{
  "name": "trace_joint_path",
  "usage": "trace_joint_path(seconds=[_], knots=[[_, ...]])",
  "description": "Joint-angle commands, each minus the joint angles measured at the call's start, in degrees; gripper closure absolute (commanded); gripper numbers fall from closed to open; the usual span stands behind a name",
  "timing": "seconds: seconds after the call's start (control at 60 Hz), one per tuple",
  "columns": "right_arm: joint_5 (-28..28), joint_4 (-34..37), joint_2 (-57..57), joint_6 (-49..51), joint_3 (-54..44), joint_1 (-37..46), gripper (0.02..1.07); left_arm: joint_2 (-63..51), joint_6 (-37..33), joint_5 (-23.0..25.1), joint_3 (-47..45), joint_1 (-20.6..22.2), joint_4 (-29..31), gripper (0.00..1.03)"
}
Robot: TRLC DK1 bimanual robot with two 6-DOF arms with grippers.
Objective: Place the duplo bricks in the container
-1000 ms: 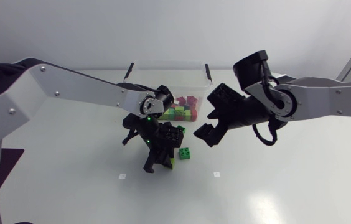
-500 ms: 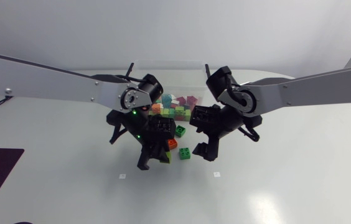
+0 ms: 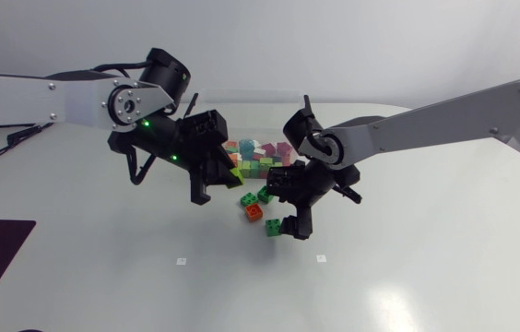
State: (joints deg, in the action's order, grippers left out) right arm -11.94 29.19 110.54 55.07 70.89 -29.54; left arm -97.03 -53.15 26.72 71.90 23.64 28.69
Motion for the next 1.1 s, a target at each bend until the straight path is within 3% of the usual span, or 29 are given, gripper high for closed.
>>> trace_joint_path(seconds=[0.0, 0.25, 0.433, 0.633, 1.083], knots=[[0.3, 2.1, 3.2, 2.3, 2.1, -0.9, 0.07, 2.3, 3.2, 1.1, -0.4, -1.7, -1.4, 0.83], [2.4, 4.6, 8.1, 3.1, 6.5, -1.9, 0.11, 3.2, 10.6, 3.1, 0.9, -6.3, -9.4, 0.83], [2.8, 5.4, 9.3, 3.4, 8.1, -2.2, 0.23, 1.8, 14.3, 3.6, 3.2, -8.4, -13.0, 0.83], [2.9, 6.0, 9.1, 3.8, 7.6, -2.7, 0.75, -1.7, 20.8, 3.7, 7.3, -10.3, -18.2, 0.83], [0.8, 7.5, -1.1, 0.7, 1.4, -2.8, 0.78, -9.9, 25.7, 3.0, 15.5, -11.2, -20.2, 0.81]])
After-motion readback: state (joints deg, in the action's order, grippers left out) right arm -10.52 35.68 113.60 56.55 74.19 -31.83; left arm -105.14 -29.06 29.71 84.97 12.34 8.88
